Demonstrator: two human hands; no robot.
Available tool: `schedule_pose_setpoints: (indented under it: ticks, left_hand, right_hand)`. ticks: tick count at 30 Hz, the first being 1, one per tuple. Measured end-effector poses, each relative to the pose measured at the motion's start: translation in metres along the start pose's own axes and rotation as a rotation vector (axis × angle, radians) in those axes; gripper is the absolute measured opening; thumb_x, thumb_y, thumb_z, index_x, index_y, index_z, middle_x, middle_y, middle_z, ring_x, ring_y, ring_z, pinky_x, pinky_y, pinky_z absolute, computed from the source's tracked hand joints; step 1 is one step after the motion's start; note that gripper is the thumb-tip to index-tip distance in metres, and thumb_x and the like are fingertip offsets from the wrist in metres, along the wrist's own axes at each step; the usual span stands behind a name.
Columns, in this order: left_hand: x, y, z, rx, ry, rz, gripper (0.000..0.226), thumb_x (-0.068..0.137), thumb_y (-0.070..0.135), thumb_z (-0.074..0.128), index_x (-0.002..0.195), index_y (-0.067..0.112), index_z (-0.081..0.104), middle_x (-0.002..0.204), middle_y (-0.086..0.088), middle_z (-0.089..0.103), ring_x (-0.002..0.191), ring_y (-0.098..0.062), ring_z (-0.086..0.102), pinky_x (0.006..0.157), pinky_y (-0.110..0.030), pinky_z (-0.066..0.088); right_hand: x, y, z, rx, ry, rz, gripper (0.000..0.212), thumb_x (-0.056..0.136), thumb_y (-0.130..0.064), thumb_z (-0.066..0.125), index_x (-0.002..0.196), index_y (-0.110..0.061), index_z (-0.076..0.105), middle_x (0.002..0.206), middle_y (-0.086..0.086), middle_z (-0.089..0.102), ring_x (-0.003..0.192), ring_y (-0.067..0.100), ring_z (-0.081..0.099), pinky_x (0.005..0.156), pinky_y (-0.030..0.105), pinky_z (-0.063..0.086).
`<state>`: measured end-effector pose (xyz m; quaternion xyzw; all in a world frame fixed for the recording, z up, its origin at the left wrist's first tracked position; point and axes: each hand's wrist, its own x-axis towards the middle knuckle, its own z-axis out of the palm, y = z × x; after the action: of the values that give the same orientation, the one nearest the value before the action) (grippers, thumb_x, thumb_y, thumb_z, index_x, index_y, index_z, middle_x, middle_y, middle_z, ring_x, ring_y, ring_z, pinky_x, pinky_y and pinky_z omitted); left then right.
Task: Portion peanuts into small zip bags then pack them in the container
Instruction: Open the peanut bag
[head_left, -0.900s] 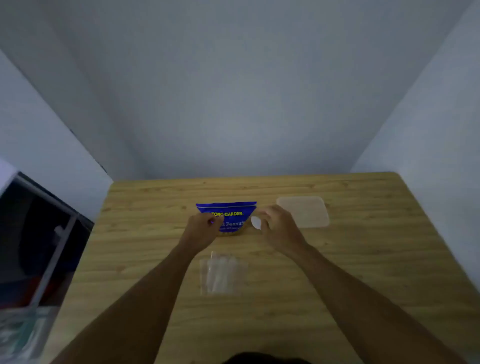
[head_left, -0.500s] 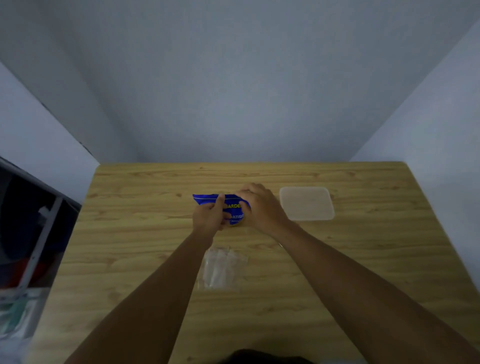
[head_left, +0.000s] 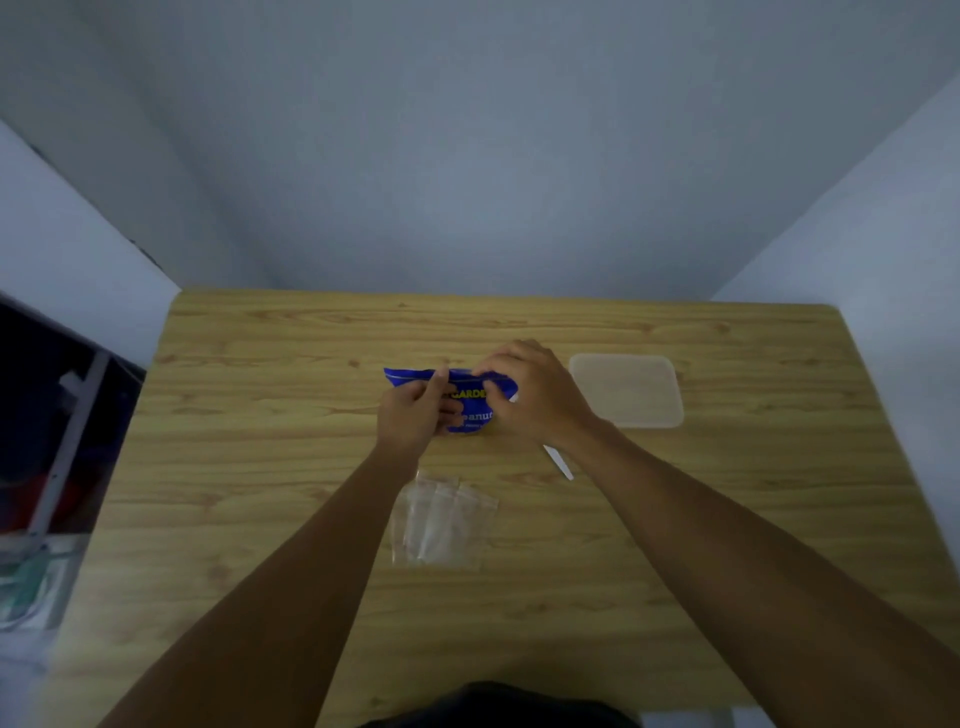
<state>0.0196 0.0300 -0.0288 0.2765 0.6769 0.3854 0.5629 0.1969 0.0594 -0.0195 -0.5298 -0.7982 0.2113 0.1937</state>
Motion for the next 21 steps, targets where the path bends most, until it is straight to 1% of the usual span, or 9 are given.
schedule_pose_setpoints:
  ticks: [2, 3, 6, 9, 11, 13, 17, 19, 21]
  left_hand:
    - [0.0, 0.0, -0.001, 0.016, -0.011, 0.01, 0.036, 0.097, 0.04, 0.058, 0.094, 0.007, 0.072, 0.079, -0.014, 0.075, 0.064, -0.021, 0.069, 0.059, -0.031, 0.054]
    - [0.0, 0.001, 0.0, 0.023, -0.011, 0.013, 0.035, 0.097, 0.037, 0.058, 0.095, 0.005, 0.072, 0.079, -0.015, 0.075, 0.062, -0.021, 0.069, 0.055, -0.03, 0.051]
    - [-0.001, 0.004, 0.0, 0.019, -0.005, 0.008, 0.025, 0.097, 0.021, 0.057, 0.095, 0.0, 0.07, 0.082, -0.024, 0.072, 0.058, -0.022, 0.065, 0.045, -0.027, 0.042]
    - [-0.001, 0.006, 0.0, 0.009, 0.003, -0.016, 0.018, 0.089, 0.012, 0.057, 0.092, 0.002, 0.072, 0.08, -0.023, 0.073, 0.06, -0.025, 0.066, 0.043, -0.027, 0.04]
    - [0.0, 0.007, 0.001, -0.021, 0.016, -0.042, 0.017, 0.086, 0.014, 0.059, 0.09, 0.004, 0.072, 0.077, -0.02, 0.074, 0.061, -0.026, 0.067, 0.045, -0.028, 0.04]
    - [0.0, 0.007, 0.002, -0.053, 0.028, -0.071, 0.018, 0.086, 0.019, 0.06, 0.089, 0.005, 0.072, 0.075, -0.017, 0.074, 0.06, -0.025, 0.067, 0.048, -0.028, 0.042]
    - [0.002, 0.008, 0.005, -0.035, 0.032, -0.07, 0.038, 0.091, 0.044, 0.065, 0.087, 0.007, 0.073, 0.073, -0.014, 0.074, 0.058, -0.018, 0.068, 0.046, -0.026, 0.046]
    - [0.002, 0.006, 0.004, -0.025, 0.025, -0.042, 0.041, 0.092, 0.045, 0.064, 0.09, 0.005, 0.072, 0.075, -0.014, 0.075, 0.061, -0.02, 0.069, 0.046, -0.026, 0.047]
    - [0.002, 0.006, 0.003, -0.017, 0.011, -0.023, 0.039, 0.095, 0.042, 0.061, 0.093, 0.005, 0.071, 0.078, -0.014, 0.075, 0.063, -0.021, 0.07, 0.047, -0.026, 0.048]
  right_hand:
    - [0.004, 0.0, -0.003, 0.018, -0.062, -0.007, 0.017, 0.083, -0.014, 0.063, 0.093, -0.019, 0.076, 0.102, -0.004, 0.068, 0.1, 0.018, 0.057, 0.094, 0.039, 0.046]
    - [0.006, -0.001, -0.004, 0.028, -0.092, -0.001, 0.017, 0.083, -0.013, 0.063, 0.093, -0.017, 0.076, 0.102, -0.003, 0.068, 0.098, 0.018, 0.058, 0.092, 0.039, 0.047]
    - [0.01, -0.002, -0.003, 0.083, -0.112, 0.051, 0.022, 0.082, -0.013, 0.06, 0.098, -0.018, 0.075, 0.102, -0.006, 0.069, 0.095, 0.014, 0.061, 0.087, 0.038, 0.052]
    - [0.014, -0.004, -0.001, 0.154, -0.115, 0.097, 0.02, 0.085, -0.022, 0.058, 0.101, -0.025, 0.071, 0.102, -0.013, 0.069, 0.095, 0.01, 0.064, 0.083, 0.04, 0.056]
    - [0.017, -0.006, 0.0, 0.182, -0.115, 0.115, 0.017, 0.089, -0.027, 0.059, 0.101, -0.028, 0.07, 0.101, -0.015, 0.071, 0.096, 0.008, 0.065, 0.083, 0.041, 0.058]
    - [0.019, -0.007, -0.001, 0.184, -0.111, 0.105, 0.016, 0.092, -0.027, 0.061, 0.102, -0.028, 0.073, 0.099, -0.016, 0.073, 0.095, 0.005, 0.066, 0.085, 0.04, 0.058]
    - [0.02, -0.006, -0.002, 0.188, -0.105, 0.079, 0.017, 0.093, -0.025, 0.063, 0.104, -0.026, 0.077, 0.098, -0.015, 0.075, 0.092, 0.002, 0.067, 0.086, 0.037, 0.058]
    - [0.02, -0.003, -0.002, 0.195, -0.095, 0.073, 0.018, 0.093, -0.026, 0.065, 0.104, -0.027, 0.078, 0.1, -0.014, 0.076, 0.093, 0.001, 0.068, 0.086, 0.037, 0.058]
    - [0.018, 0.0, -0.003, 0.204, -0.081, 0.06, 0.02, 0.092, -0.026, 0.066, 0.106, -0.028, 0.079, 0.103, -0.012, 0.077, 0.095, 0.001, 0.069, 0.086, 0.037, 0.059]
